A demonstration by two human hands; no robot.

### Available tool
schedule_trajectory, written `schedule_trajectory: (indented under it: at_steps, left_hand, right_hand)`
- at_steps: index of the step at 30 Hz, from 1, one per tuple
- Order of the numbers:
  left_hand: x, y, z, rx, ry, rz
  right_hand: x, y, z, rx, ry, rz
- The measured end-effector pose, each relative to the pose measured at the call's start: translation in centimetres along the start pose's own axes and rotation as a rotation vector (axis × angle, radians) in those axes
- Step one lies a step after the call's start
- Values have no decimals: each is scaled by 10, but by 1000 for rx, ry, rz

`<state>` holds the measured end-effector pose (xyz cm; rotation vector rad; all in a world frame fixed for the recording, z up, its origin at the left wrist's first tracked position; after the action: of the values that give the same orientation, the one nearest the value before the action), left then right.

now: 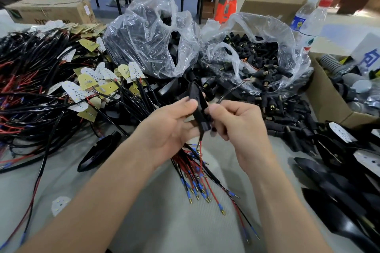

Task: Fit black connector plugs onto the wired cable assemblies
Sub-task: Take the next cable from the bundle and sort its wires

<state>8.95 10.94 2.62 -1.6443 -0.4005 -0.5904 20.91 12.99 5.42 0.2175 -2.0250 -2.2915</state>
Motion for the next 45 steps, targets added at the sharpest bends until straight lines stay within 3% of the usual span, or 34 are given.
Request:
schedule_trajectory:
  at_steps: [4, 11, 15, 19, 25, 28, 33, 37, 45]
  left_hand:
    - [-6, -11, 1, 42, 2, 10]
    - [-35, -30, 6, 156, -146, -290]
    - [-41, -30, 7, 188, -165, -369]
    - [-56, -52, 2, 302, -156, -542]
    - [-72, -77, -3, 382, -182, -456]
    - [-66, -70, -1, 347, -143, -377]
    - [-54, -52, 1, 266, -73, -324]
    - [-44, -46, 0, 235, 38, -178]
    - [-48, -43, -4, 177, 117, 25]
  right_hand:
    - [12, 11, -4, -118, 66, -451]
    - [45, 8, -14, -116, 124, -474]
    - [14, 5, -12, -99, -88, -531]
    - [-26, -3, -4, 68, -235, -647]
    - [-68, -4, -13, 252, -495, -778]
    - [-61, 1, -11, 175, -472, -911]
    - [-5, 16, -14, -99, -253, -620]
    - [48, 2, -23, -79, -39, -409]
    - [25, -16, -13, 45, -147, -408]
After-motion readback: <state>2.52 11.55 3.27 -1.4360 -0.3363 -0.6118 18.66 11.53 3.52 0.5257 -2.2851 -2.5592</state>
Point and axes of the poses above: each hand's wrist, its own z-axis towards the middle knuckle, its own x-axis out of the palm, y = z × x, the point moved 10 cm from there along z, towards the middle knuckle, and after that the axes turned 4 degrees about x, right-handed, at the moved point
